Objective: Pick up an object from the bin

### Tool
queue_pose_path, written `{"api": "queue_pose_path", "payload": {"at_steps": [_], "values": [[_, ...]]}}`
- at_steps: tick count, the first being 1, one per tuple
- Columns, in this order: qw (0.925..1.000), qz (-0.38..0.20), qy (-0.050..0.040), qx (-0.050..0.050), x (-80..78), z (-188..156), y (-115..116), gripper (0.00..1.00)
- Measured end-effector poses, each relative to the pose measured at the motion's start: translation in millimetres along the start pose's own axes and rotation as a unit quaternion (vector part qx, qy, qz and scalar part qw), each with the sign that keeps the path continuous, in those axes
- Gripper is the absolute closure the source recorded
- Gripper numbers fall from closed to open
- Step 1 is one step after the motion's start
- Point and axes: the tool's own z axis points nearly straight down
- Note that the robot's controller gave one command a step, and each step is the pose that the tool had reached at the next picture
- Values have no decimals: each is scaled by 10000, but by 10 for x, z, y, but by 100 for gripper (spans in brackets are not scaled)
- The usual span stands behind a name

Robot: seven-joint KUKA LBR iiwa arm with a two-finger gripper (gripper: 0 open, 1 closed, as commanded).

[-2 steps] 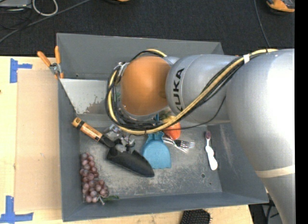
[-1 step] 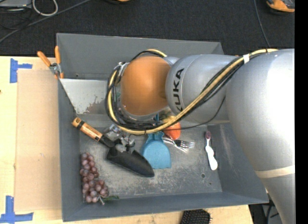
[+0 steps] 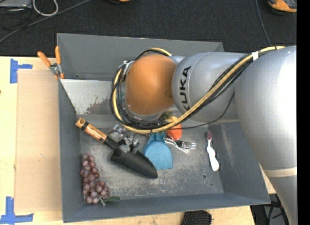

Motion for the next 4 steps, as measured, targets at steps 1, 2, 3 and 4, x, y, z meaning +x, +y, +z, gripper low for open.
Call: {"api": "queue_pose_path", "payload": {"at_steps": [1, 2, 3, 4], "values": [[10000, 47, 40, -30, 16, -218, -21, 100], [9956, -940, 3, -6, 89, -329, 411, 100], [9985, -553, -7, -5, 149, 25, 183, 100], [9929, -1187, 11, -15, 140, 74, 231, 100]]}}
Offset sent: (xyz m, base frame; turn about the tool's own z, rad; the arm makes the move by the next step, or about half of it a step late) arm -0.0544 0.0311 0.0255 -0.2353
